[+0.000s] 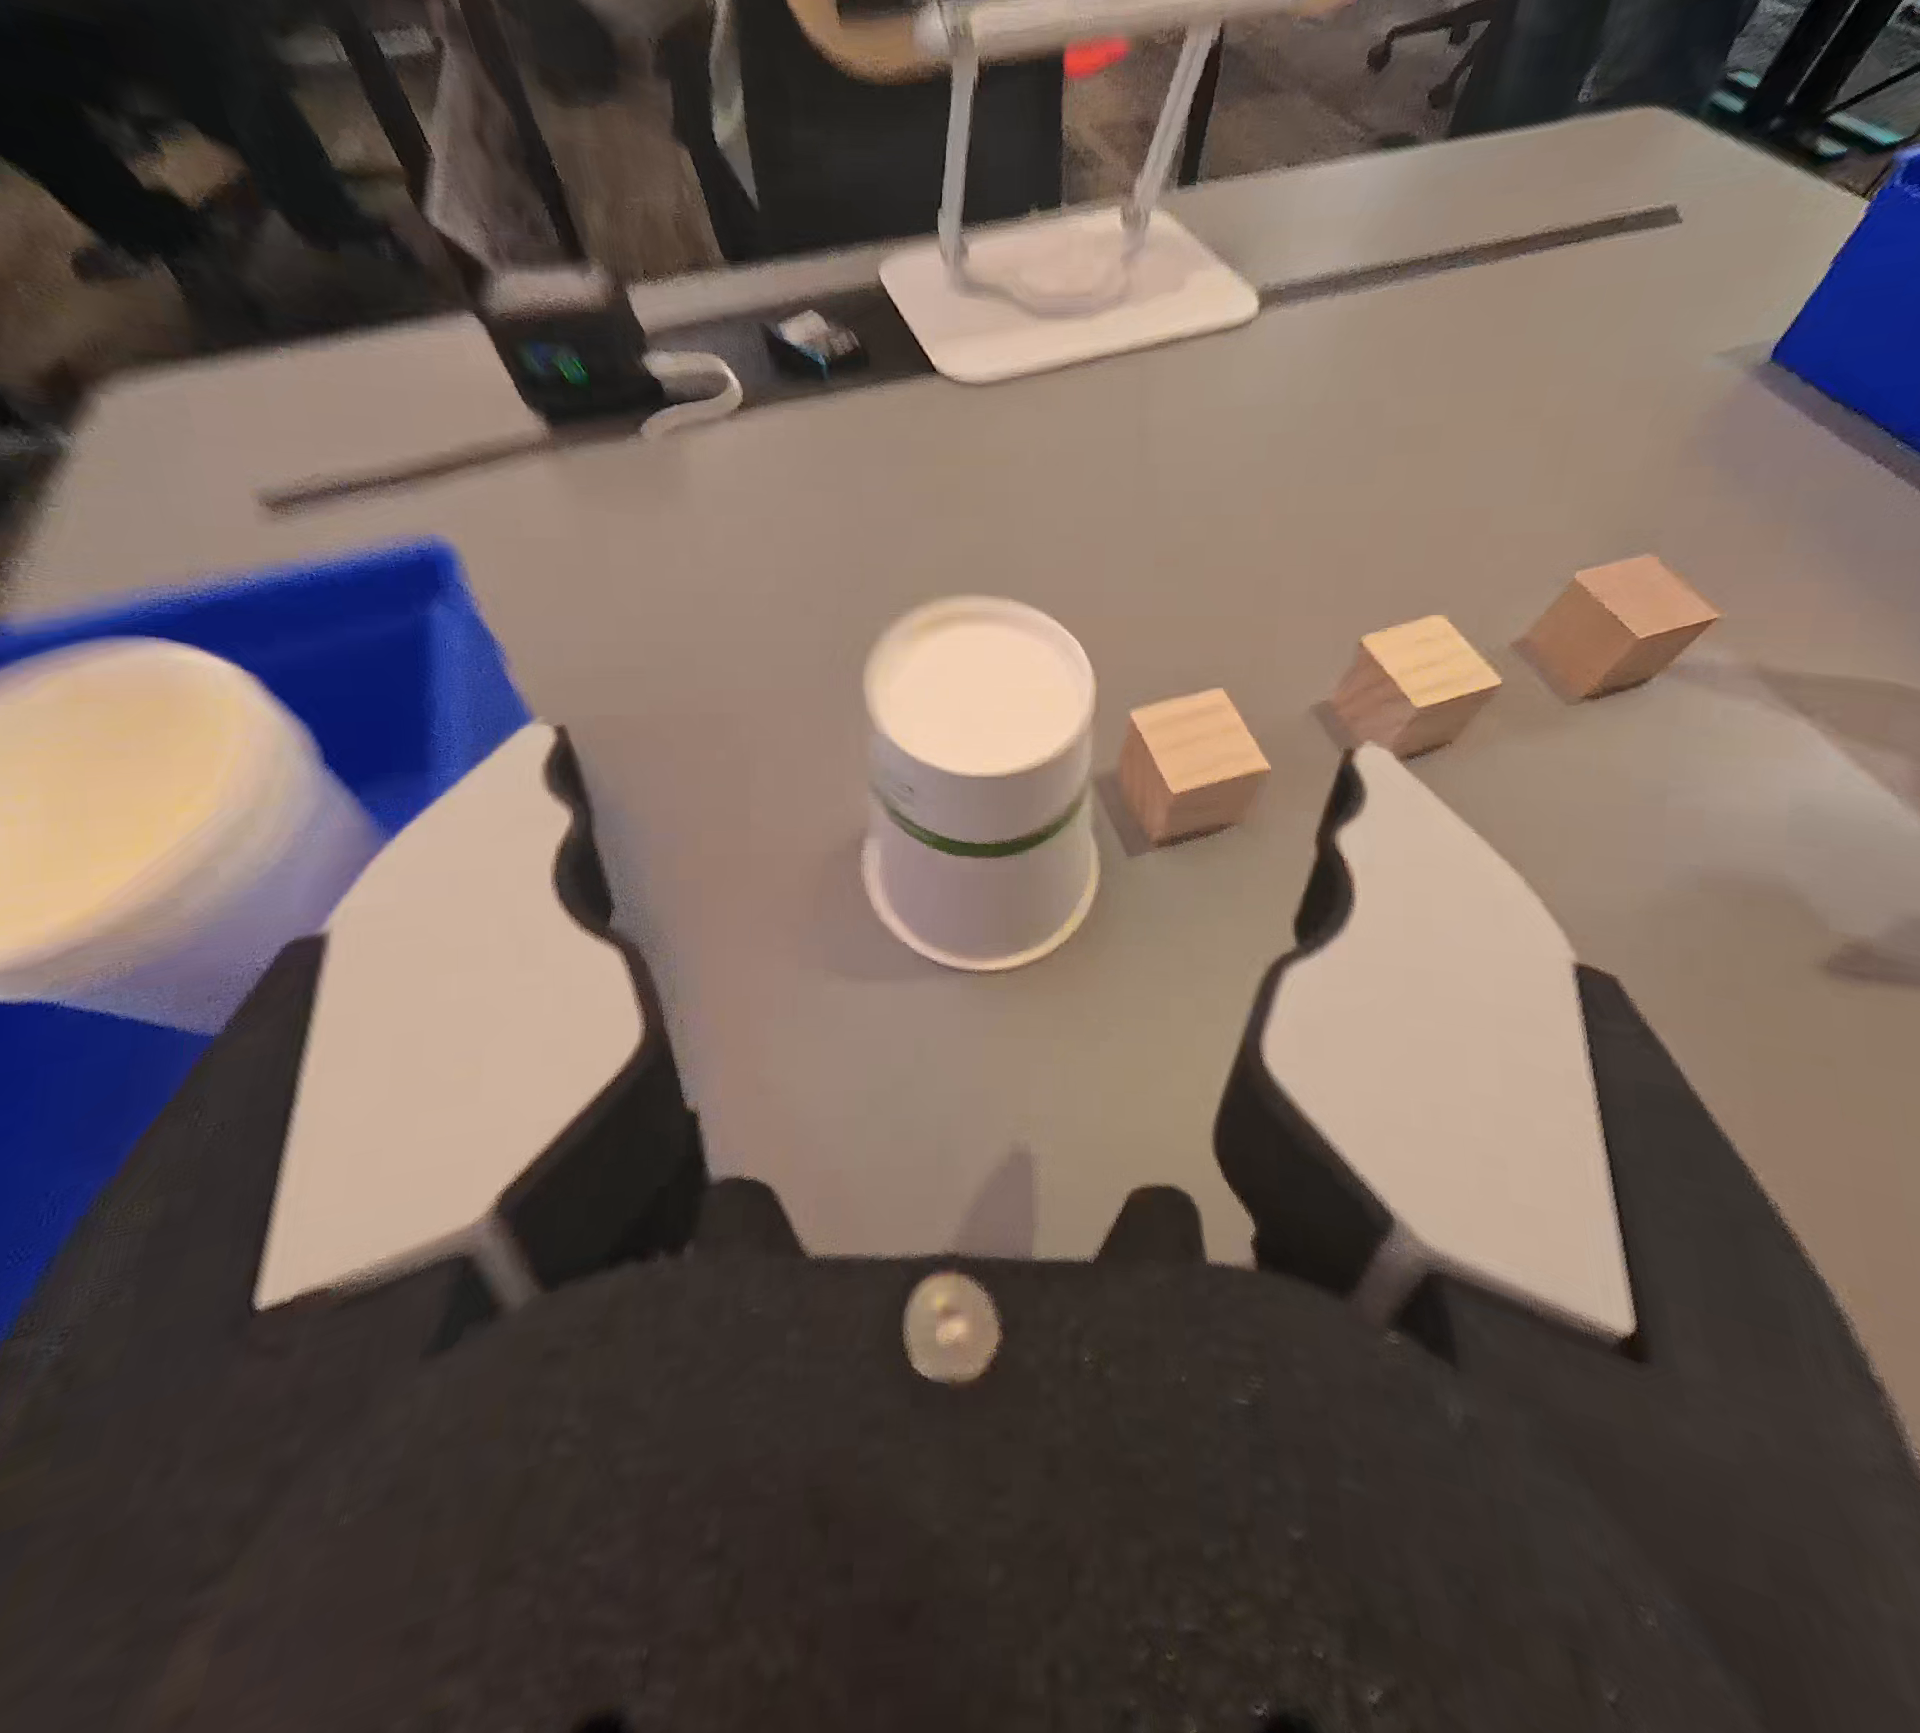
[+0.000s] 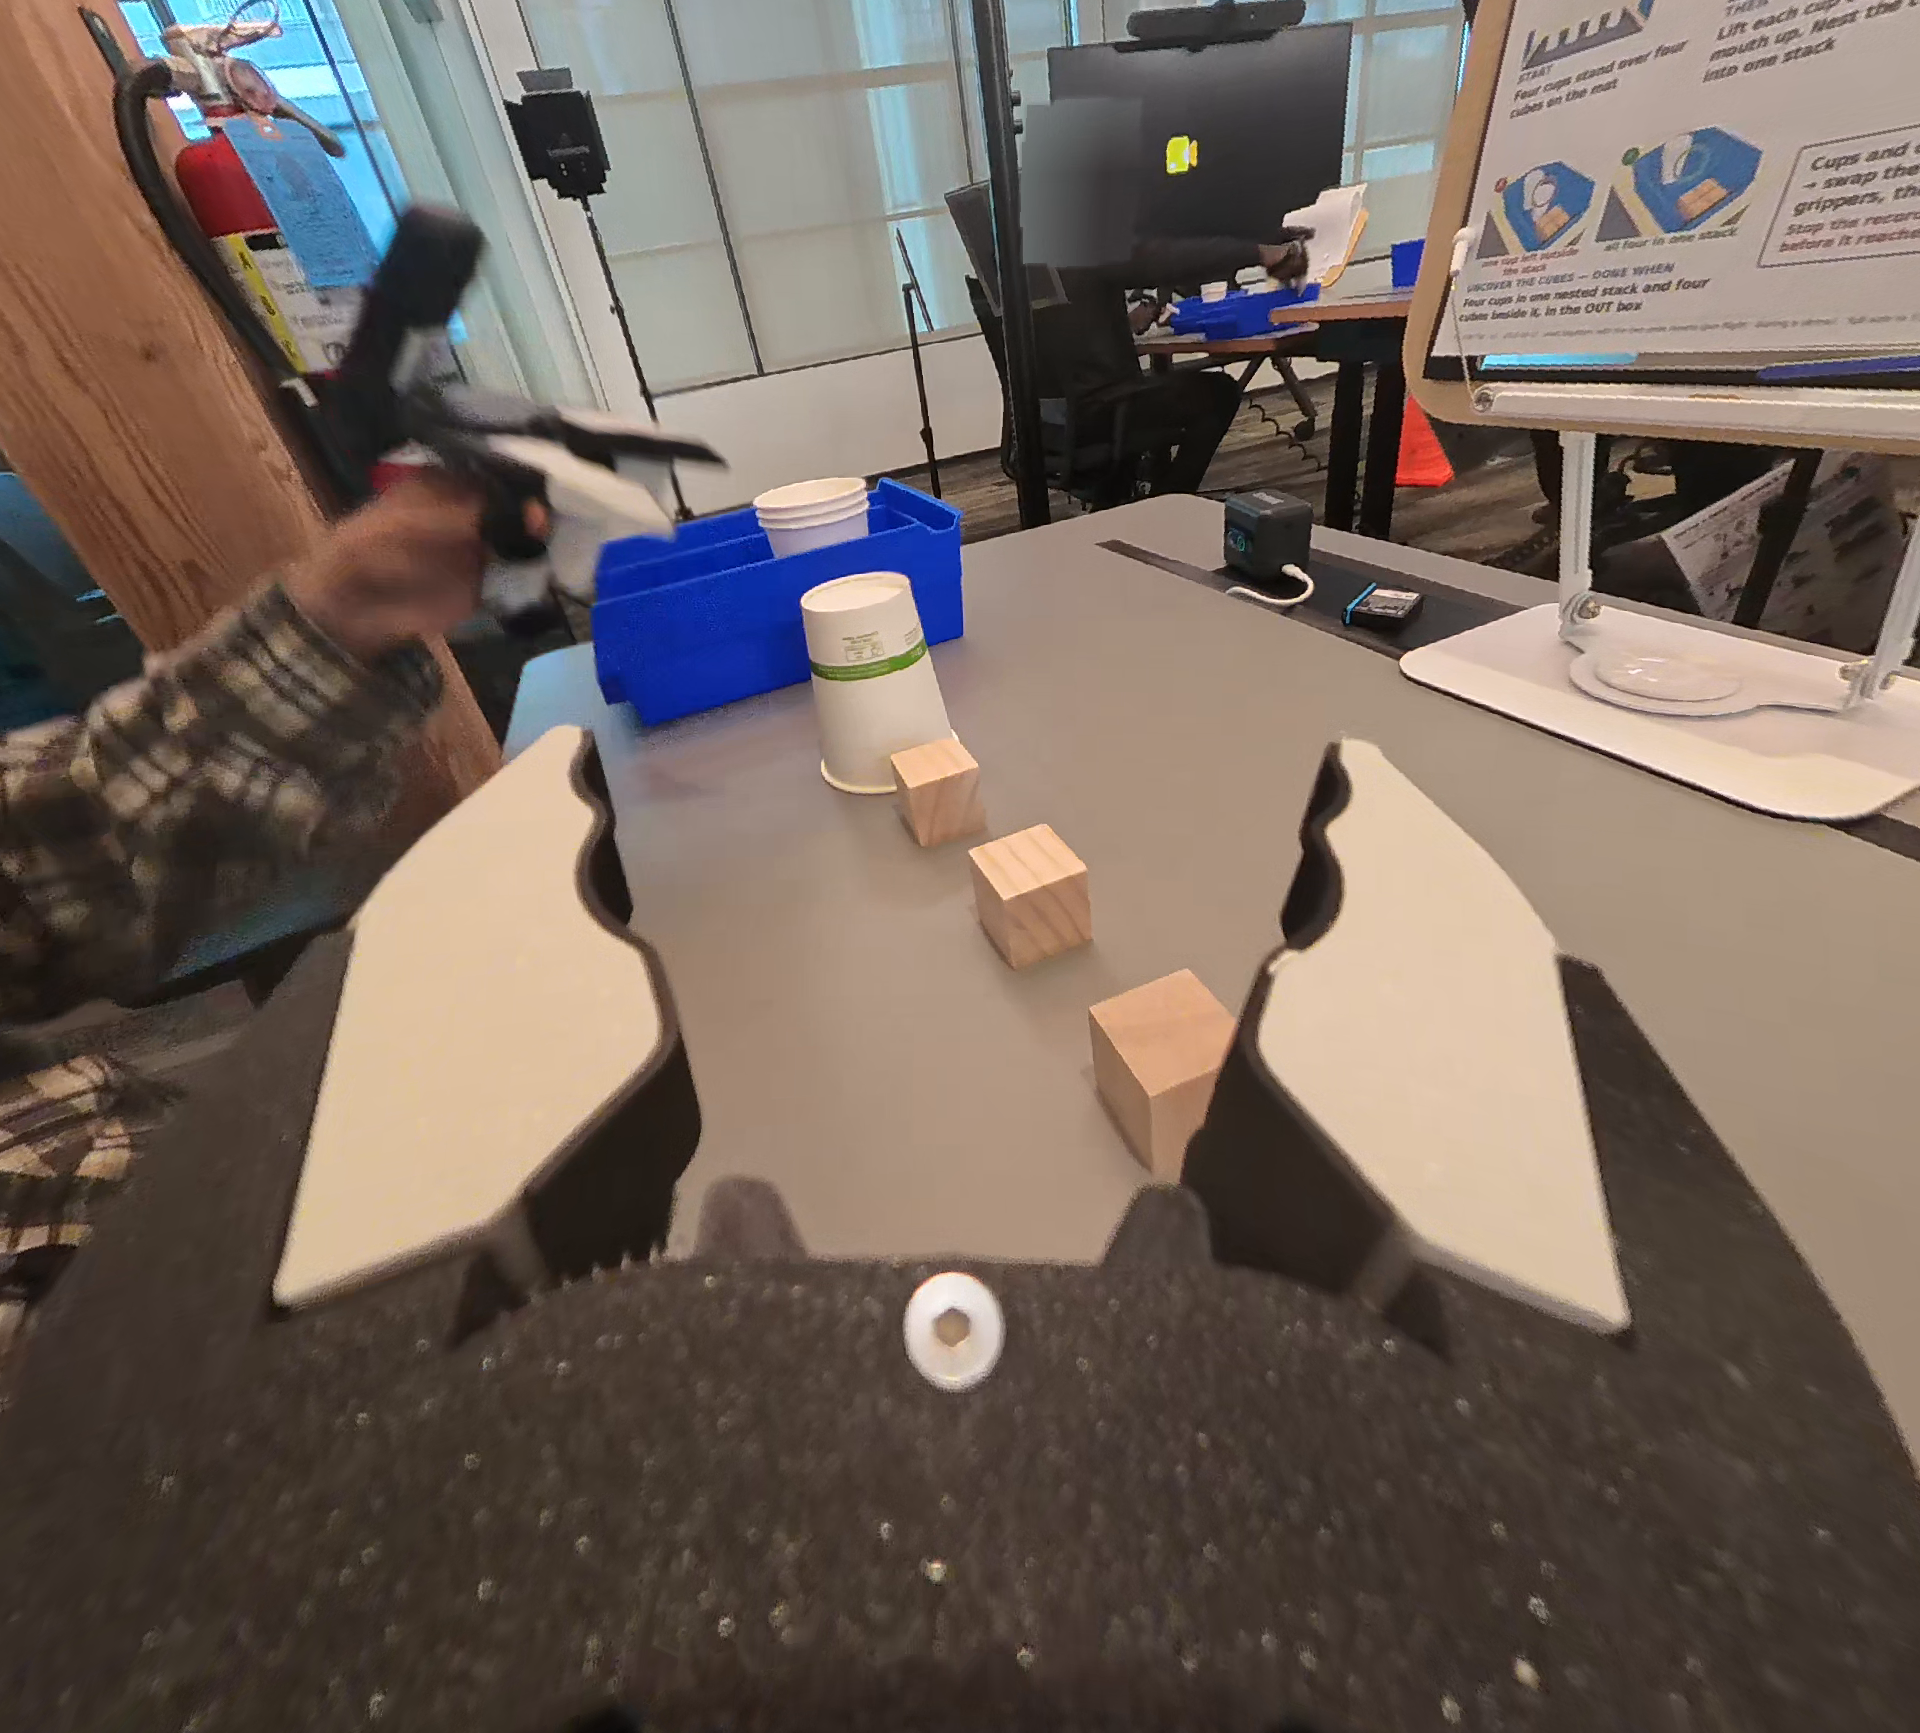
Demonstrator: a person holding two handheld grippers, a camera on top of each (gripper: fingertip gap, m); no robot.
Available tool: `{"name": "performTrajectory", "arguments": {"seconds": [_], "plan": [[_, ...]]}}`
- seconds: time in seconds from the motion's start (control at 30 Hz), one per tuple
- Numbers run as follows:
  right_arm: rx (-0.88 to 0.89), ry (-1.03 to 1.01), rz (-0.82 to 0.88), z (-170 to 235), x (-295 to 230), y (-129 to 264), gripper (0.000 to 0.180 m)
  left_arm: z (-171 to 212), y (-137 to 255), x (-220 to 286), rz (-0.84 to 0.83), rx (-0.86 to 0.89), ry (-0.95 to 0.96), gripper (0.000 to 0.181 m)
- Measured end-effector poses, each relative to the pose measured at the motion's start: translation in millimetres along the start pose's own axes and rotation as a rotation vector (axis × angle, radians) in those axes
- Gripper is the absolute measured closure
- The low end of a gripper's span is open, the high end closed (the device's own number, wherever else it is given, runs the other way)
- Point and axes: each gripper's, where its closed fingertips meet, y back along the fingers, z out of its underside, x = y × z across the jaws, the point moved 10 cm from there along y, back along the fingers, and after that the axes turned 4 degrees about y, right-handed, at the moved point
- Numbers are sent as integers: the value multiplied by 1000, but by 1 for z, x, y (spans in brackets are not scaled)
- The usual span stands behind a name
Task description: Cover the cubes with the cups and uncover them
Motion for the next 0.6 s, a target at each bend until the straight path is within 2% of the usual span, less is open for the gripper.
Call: {"name": "performTrajectory", "arguments": {"seconds": [0.07, 0.13, 0.17, 0.23, 0.3, 0.43, 0.5, 0.6], "plan": [[-7, -2, -3, 2, 0, 4, 57, -34, 32, -23, 25, 11, -115, 71], [-9, -4, -9, 3, 0, 6, 57, -65, 51, -55, 64, -55, -234, 93], [-9, -5, -14, 5, -1, 7, 58, -76, 54, -72, 81, -115, -287, 107], [-1, -11, -33, 7, -2, 7, 59, -89, 50, -103, 140, -244, -346, 119], [-1, -17, -45, 11, -3, 6, 61, -89, 35, -124, 189, -391, -410, 129], [-33, -24, -49, 16, -4, 3, 61, -68, 0, -147, 195, -714, -551, 134], [-49, -24, -49, 17, -5, 3, 61, -59, -13, -154, 188, -800, -595, 138], [-63, -22, -48, 17, -5, 3, 62, -53, -26, -162, 191, -834, -614, 143]]}}
